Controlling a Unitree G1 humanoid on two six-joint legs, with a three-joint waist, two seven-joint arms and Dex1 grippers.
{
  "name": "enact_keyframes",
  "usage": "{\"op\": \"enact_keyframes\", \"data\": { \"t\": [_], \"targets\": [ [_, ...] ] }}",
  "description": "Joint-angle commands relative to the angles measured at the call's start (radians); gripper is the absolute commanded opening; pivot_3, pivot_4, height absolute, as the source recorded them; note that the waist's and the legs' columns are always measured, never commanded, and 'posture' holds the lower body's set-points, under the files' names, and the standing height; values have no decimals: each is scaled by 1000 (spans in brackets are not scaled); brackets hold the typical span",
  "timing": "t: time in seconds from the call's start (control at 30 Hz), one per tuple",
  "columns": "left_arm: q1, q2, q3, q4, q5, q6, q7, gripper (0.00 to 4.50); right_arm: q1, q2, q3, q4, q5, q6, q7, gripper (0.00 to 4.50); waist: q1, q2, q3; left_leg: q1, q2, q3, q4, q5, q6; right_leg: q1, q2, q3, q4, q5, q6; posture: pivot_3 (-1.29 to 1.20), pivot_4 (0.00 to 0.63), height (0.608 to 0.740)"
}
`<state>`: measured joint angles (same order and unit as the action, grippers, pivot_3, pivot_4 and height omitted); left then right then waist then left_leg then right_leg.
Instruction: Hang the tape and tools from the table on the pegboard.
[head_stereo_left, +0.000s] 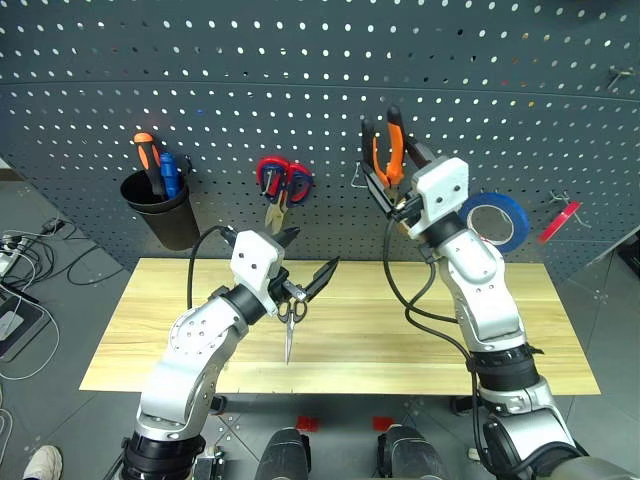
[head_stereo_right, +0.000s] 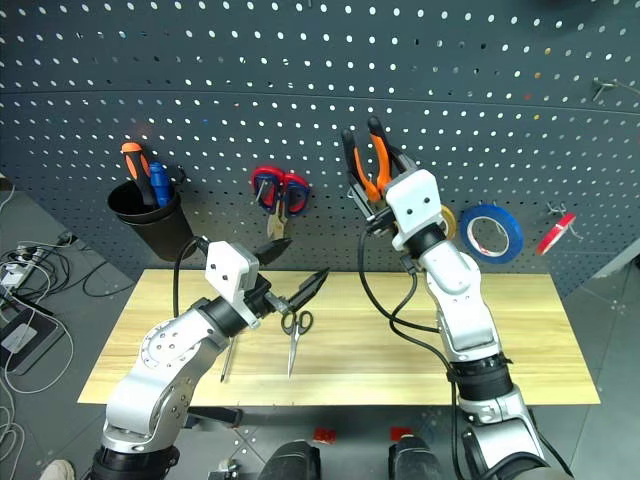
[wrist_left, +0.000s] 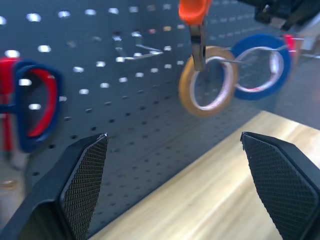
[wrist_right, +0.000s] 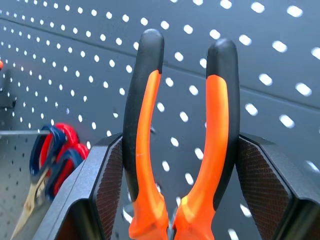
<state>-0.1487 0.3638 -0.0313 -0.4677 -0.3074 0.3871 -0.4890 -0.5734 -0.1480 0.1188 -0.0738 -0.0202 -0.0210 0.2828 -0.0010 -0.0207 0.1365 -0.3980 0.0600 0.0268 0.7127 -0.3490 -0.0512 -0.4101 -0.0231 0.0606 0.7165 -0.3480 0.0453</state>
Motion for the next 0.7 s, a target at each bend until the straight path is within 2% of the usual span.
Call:
{"op": "enact_keyframes", "data": {
  "t": [0.03,0.27,0.57,0.7],
  "targets": [
    [-63,-15,2,34,20,-47,11,4500,-61,17,-3,51,-17,-87,-22,3031,0,0,-4,0,0,0,0,0,0,0,0,-1,0,0,0,127,91,740],
    [-163,-55,-20,133,45,-92,9,4500,-107,26,-6,146,-44,-170,-35,3031,-6,0,-11,0,1,-2,0,0,0,0,-2,-12,1,0,0,116,79,740],
    [-180,-57,-48,171,52,-123,-26,4500,-177,47,-14,174,-28,-208,-57,3031,-37,0,-25,0,1,-8,0,0,0,1,-1,-17,6,0,0,109,65,740],
    [-179,-48,-47,183,59,-136,-38,4500,-189,75,-4,226,-27,-225,-56,3031,-47,0,-40,2,0,-15,0,0,0,1,-1,-19,16,0,0,117,55,740]
  ]
}}
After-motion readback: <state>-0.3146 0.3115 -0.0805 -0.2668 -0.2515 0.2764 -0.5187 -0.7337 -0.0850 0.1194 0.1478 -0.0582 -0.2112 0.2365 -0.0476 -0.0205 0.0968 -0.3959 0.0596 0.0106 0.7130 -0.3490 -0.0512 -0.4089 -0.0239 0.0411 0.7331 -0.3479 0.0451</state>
